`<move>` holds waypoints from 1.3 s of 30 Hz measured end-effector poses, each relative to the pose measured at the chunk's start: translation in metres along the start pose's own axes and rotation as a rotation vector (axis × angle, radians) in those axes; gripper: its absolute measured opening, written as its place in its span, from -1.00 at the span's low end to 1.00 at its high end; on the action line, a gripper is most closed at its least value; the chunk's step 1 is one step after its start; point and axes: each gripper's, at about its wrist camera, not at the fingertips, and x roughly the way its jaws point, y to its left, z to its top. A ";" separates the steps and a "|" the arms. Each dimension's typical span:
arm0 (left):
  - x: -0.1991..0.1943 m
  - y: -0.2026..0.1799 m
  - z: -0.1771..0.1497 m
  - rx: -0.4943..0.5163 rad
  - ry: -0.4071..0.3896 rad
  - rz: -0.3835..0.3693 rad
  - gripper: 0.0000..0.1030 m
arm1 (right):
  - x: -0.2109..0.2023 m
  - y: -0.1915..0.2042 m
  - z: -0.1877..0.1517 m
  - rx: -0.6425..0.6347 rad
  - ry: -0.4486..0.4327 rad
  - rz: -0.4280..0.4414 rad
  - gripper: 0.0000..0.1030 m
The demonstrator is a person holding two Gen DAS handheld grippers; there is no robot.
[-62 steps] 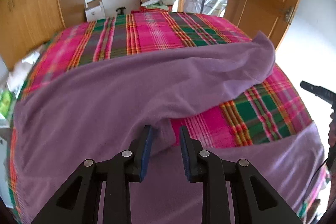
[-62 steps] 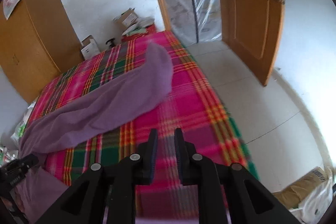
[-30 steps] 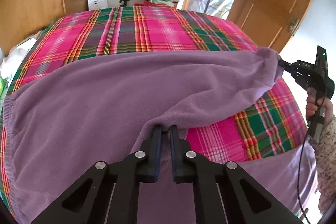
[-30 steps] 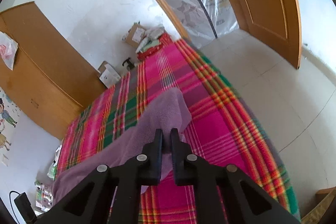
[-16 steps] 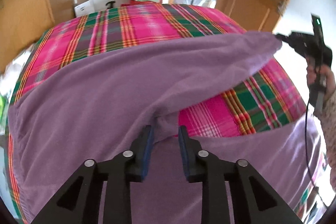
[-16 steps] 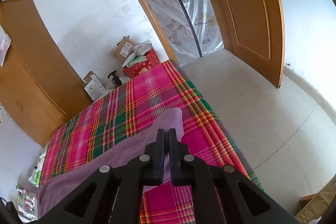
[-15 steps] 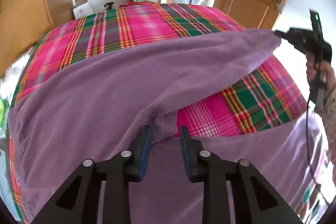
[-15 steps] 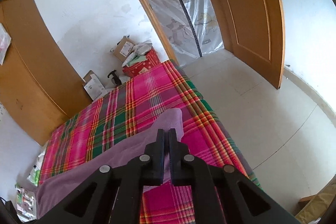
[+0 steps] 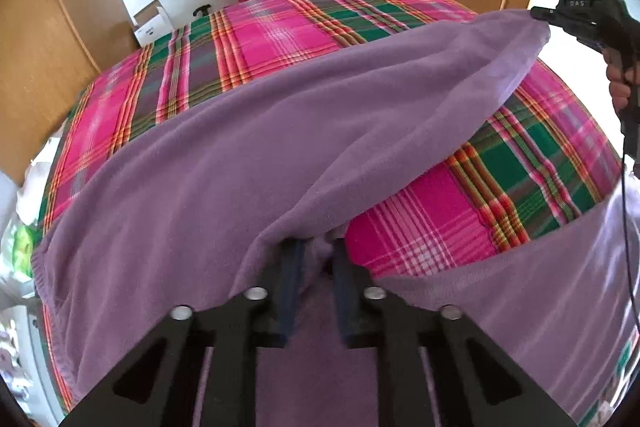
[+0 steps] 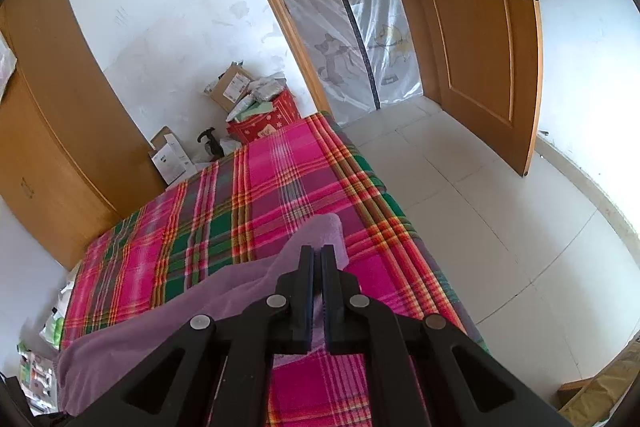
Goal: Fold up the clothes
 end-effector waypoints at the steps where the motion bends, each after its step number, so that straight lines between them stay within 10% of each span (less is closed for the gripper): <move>1: -0.005 0.005 -0.001 -0.014 -0.009 -0.026 -0.84 | -0.002 0.000 0.001 -0.004 -0.005 -0.003 -0.94; 13: -0.057 0.026 -0.020 -0.053 -0.098 -0.244 -0.85 | -0.028 0.005 0.000 -0.056 -0.028 -0.059 -0.94; 20: -0.036 0.021 -0.033 -0.058 -0.023 -0.266 -0.85 | -0.003 -0.013 -0.022 -0.096 0.119 -0.144 -0.92; 29: -0.036 0.026 -0.035 -0.084 -0.024 -0.271 -0.84 | -0.014 -0.059 -0.031 0.023 0.148 -0.029 -0.85; 32: -0.047 0.027 -0.032 -0.094 -0.051 -0.295 -0.82 | -0.012 -0.068 -0.026 0.061 0.134 0.018 -0.43; 39: -0.073 0.025 -0.016 -0.071 -0.121 -0.365 -0.65 | 0.007 -0.075 -0.020 0.099 0.139 0.101 -0.24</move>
